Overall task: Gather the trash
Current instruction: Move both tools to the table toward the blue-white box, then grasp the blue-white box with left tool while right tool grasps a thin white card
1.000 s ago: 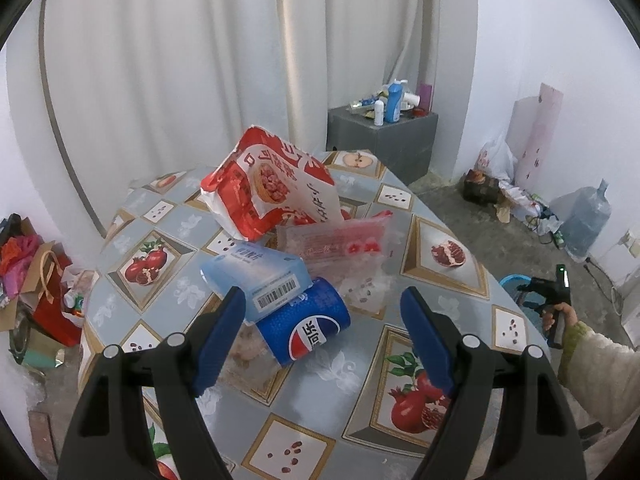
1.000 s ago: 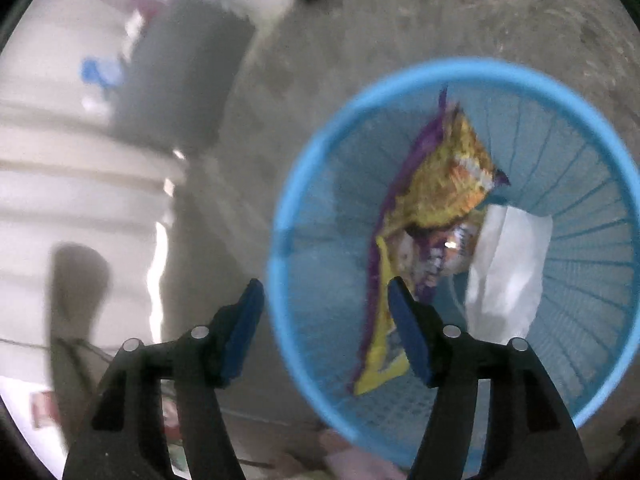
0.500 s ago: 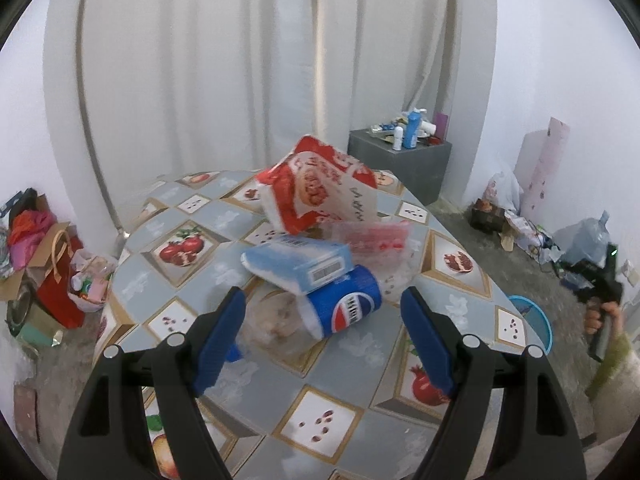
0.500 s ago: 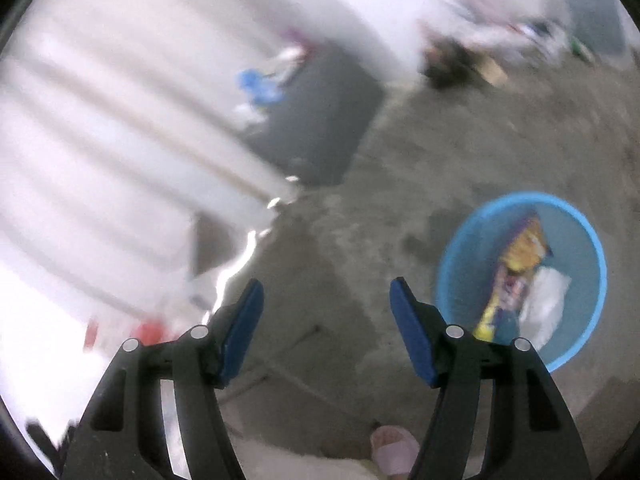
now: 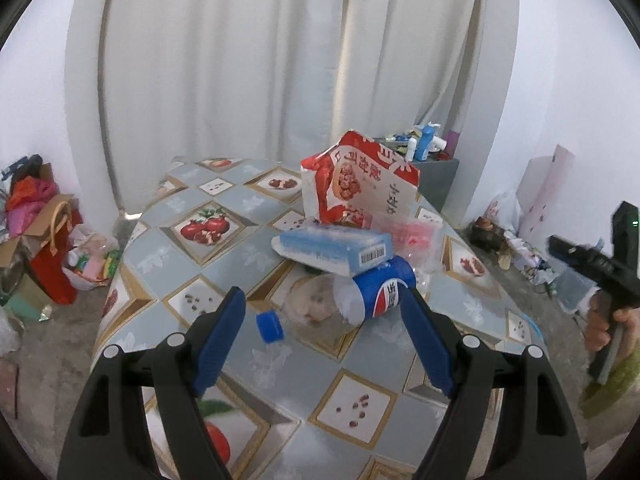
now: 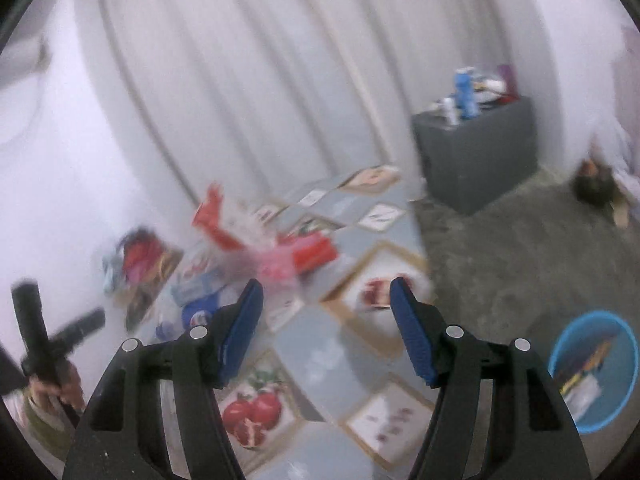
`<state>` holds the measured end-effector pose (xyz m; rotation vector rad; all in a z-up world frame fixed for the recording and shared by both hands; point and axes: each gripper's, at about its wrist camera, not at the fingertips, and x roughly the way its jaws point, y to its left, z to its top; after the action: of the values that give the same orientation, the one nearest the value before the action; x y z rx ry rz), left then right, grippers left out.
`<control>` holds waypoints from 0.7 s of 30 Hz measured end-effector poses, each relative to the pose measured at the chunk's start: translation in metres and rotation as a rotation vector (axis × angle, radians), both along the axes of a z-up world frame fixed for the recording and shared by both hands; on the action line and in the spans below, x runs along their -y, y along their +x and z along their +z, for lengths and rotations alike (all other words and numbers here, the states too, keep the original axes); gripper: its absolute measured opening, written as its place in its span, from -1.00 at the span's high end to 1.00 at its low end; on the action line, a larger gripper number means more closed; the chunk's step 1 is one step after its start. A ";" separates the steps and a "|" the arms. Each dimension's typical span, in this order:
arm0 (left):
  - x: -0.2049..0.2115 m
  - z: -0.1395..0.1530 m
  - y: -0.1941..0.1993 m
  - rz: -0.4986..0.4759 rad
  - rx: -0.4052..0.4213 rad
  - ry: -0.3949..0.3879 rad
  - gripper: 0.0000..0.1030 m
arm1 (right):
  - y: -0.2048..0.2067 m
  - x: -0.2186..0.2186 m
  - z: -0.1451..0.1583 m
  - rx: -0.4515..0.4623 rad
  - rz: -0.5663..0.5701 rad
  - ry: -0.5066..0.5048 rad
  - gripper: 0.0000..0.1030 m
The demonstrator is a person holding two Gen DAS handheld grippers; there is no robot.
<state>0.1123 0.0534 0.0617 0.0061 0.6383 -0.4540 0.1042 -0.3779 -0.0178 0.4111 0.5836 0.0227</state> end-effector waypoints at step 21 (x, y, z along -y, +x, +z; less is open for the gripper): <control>0.033 -0.039 0.163 -0.131 -0.501 -0.266 -0.51 | 0.126 -0.035 -0.005 -0.103 0.249 -0.072 -0.16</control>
<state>0.2753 0.0205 0.0223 -0.3287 1.0686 -0.6729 0.2298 -0.3433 -0.0232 0.2693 0.7328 0.2191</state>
